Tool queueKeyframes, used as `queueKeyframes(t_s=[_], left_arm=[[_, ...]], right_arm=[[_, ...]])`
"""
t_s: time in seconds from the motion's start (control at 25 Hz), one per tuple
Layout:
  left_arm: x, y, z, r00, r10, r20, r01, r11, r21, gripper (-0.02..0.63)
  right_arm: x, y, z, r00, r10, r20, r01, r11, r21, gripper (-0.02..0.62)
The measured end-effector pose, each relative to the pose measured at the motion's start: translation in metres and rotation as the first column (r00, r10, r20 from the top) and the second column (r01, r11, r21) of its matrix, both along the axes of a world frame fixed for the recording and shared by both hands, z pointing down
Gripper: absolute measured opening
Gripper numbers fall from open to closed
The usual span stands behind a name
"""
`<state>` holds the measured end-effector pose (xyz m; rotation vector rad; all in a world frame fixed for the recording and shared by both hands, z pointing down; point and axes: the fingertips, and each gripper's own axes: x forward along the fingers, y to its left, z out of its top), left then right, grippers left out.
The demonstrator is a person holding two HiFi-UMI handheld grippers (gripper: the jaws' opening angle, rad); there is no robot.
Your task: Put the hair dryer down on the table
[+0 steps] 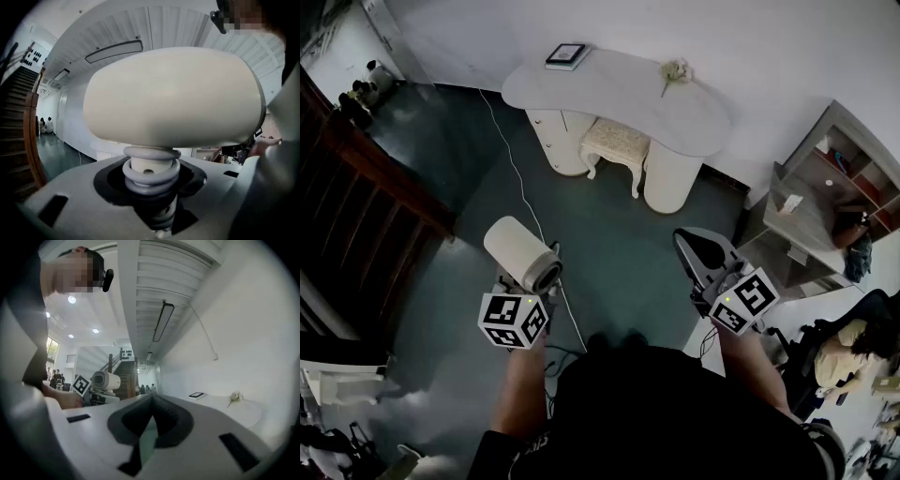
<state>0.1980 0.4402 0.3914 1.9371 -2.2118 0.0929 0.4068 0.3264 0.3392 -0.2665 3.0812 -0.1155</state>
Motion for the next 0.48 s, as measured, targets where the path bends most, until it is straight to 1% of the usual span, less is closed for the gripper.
queueKeyframes(t_s=[0.16,0.48], left_arm=[[-0.001,0.006,0.002,1.0,-0.016,-0.018,0.016,1.0,0.002,0.206],[0.011,0.014,-0.005,1.0,-0.018,-0.002,0.018,1.0,0.005,0.207]], right_arm=[[0.002,0.0,-0.003,1.0,-0.013,0.006,0.013,1.0,0.004,0.003],[0.009,0.01,-0.004,0.999,-0.044,0.011,0.044,0.999,-0.002,0.003]])
